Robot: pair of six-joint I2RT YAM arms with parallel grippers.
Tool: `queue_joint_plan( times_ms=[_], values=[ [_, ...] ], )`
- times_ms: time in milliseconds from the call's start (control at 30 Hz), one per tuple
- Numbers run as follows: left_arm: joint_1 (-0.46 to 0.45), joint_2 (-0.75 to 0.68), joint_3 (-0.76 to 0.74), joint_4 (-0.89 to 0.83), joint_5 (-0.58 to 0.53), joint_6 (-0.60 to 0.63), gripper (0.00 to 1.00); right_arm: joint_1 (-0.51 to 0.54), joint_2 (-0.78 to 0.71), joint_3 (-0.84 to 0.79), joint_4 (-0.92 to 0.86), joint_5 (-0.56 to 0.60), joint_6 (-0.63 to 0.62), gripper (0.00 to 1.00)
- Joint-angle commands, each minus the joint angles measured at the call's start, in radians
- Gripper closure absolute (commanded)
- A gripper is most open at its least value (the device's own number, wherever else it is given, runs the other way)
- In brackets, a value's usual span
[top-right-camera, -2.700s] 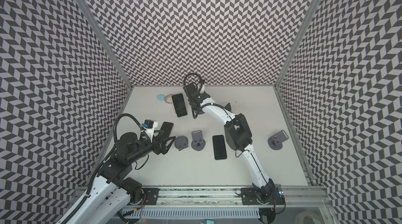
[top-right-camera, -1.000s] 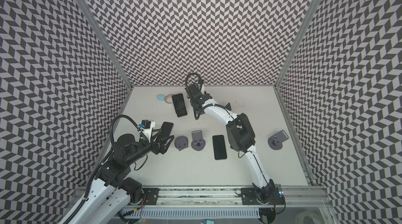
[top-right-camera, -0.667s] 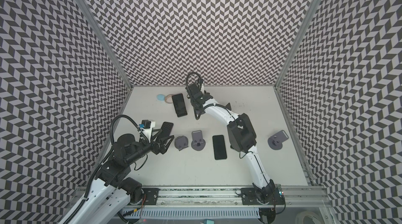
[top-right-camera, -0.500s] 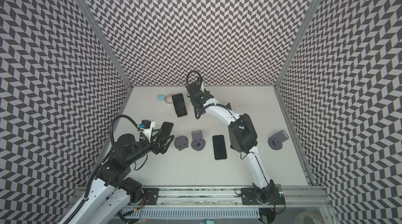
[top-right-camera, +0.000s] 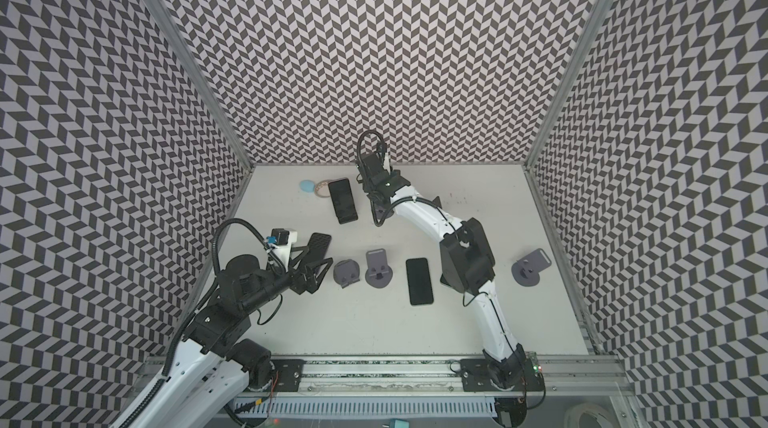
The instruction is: Remove the phone from the phone stand
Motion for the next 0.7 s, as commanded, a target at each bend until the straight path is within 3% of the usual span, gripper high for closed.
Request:
queue_joint_plan(
  times_ms=[0, 667],
  values=[
    [-0.005, 0.004, -0.002, 0.004, -0.015, 0.003, 0.02, -0.002, -0.084, 0.005, 0.06, -0.006, -0.026, 0.48],
    [-0.003, 0.166, 0.051, 0.061, -0.062, 0.08, 0.02, -0.022, -0.25, -0.097, 0.142, -0.131, -0.185, 0.5]
  ],
)
